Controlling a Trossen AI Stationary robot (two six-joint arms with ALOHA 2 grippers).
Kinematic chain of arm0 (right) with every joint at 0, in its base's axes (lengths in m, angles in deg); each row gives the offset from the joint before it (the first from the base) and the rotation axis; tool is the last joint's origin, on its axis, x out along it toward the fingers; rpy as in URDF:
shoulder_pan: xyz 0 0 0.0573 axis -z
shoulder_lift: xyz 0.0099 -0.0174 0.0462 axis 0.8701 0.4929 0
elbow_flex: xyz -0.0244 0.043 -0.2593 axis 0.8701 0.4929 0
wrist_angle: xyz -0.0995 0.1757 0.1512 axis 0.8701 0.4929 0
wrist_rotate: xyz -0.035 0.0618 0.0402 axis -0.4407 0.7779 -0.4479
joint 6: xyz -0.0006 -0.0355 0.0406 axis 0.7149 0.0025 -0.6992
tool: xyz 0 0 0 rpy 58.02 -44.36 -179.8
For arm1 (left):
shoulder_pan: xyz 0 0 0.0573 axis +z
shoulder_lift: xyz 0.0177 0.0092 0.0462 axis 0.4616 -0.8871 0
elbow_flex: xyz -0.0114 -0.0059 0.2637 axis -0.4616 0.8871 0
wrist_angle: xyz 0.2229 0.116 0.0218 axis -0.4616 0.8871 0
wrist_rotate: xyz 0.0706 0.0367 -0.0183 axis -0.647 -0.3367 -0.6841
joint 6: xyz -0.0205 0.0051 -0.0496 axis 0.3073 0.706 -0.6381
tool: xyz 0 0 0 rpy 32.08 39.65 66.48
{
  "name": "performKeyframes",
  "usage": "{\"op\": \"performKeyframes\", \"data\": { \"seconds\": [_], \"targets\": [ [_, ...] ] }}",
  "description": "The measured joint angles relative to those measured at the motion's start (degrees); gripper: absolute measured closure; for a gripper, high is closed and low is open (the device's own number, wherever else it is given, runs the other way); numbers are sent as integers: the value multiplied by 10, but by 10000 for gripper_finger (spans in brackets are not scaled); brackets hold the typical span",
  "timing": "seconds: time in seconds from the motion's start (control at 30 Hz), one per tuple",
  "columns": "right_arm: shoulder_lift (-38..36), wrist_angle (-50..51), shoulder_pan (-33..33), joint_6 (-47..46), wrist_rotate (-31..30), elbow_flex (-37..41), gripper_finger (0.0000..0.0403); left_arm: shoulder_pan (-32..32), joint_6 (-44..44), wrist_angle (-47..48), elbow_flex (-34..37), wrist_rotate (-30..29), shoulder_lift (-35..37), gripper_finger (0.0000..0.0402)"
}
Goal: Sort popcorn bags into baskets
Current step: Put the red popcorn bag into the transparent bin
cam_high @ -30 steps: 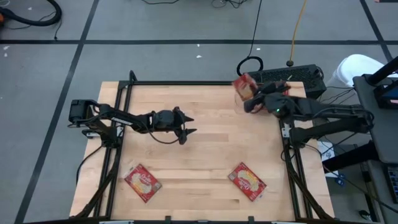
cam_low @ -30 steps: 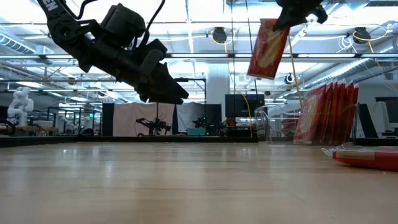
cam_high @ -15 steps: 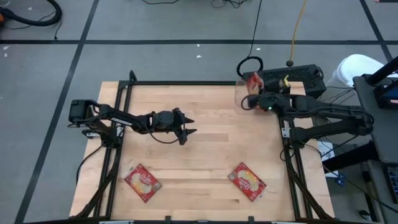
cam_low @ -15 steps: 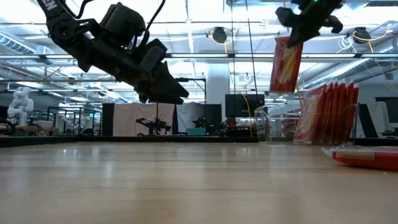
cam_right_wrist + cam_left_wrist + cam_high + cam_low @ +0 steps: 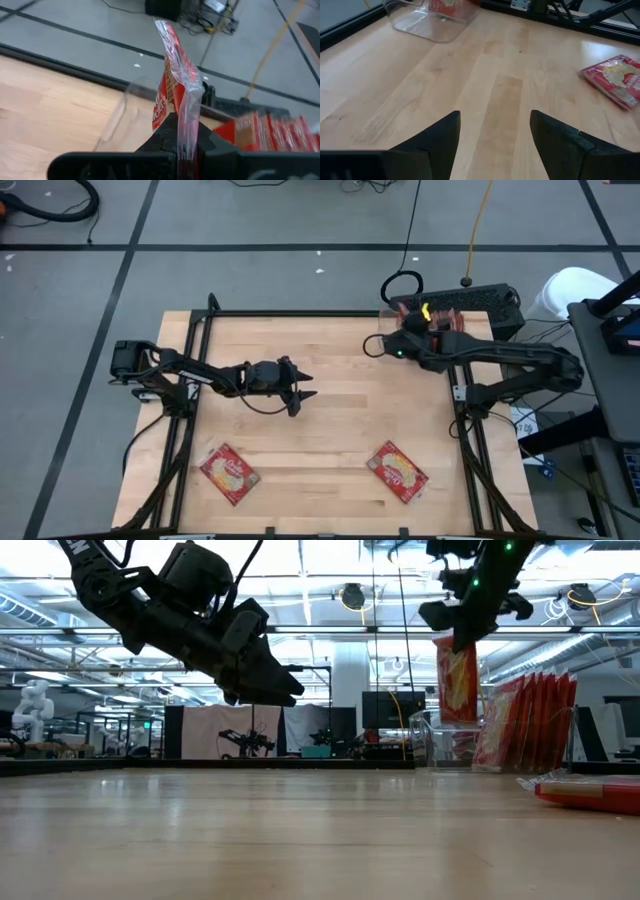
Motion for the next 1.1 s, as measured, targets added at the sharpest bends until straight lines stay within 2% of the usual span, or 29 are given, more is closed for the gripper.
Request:
{"op": "performKeyframes", "data": {
  "seconds": [0.23, 1.1],
  "targets": [
    [24, 68, 12, -100, -1, 0, 402, 0, 0, -3, 0, 0, 0, 156],
    [115, 99, 20, -144, 13, 0, 403, -3, -6, -15, 0, 1, 0, 156]
  ]
}}
